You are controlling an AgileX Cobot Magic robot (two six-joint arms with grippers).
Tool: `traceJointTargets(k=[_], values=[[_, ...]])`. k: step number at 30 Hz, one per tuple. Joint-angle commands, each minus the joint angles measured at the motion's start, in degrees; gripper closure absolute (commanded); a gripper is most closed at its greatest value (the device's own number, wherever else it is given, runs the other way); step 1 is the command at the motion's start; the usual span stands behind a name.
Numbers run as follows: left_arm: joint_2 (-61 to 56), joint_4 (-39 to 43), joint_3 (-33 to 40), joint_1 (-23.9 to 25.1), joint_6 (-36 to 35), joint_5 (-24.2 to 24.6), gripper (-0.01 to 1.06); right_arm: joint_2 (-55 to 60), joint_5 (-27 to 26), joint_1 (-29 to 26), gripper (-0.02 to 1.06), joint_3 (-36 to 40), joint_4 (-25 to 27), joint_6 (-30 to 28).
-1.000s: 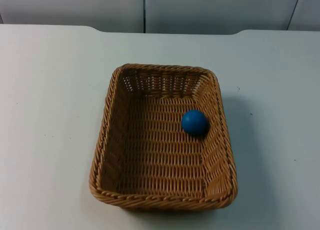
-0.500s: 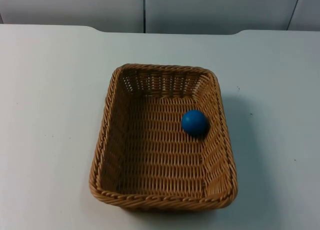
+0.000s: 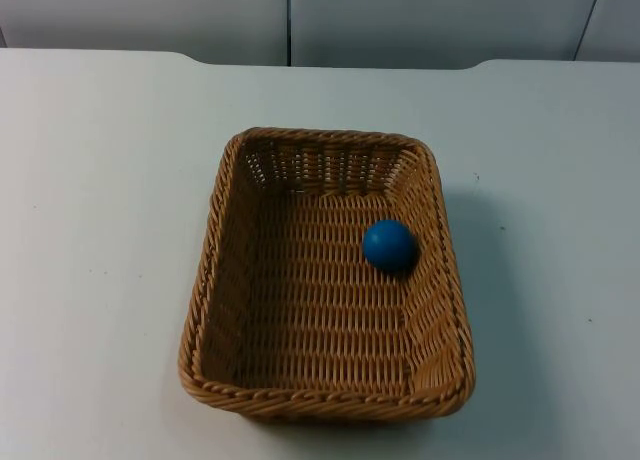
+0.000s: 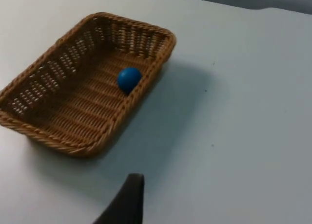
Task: Pick up the basket with the left hand and place the ball into the basket with the right hand.
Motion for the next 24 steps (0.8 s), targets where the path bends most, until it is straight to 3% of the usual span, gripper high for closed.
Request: traceJointTargets(k=[1, 9, 15, 24], values=[[-0.29, -0.66, 0.27, -0.19, -0.32, -0.75, 0.13, -0.25, -0.83, -3.14, 0.0, 0.21, -0.35, 0.08], [-0.29, -0.66, 0.27, -0.19, -0.32, -0.75, 0.13, -0.25, -0.83, -15.28, 0.0, 0.21, -0.35, 0.08], [-0.29, -0.66, 0.27, -0.19, -0.32, -0.75, 0.13, -0.25, -0.83, -20.04, 0.0, 0.21, -0.35, 0.08], [-0.29, -0.66, 0.27, -0.19, -0.32, -0.75, 0.13, -0.25, -0.83, -22.75, 0.0, 0.21, -0.35, 0.08]])
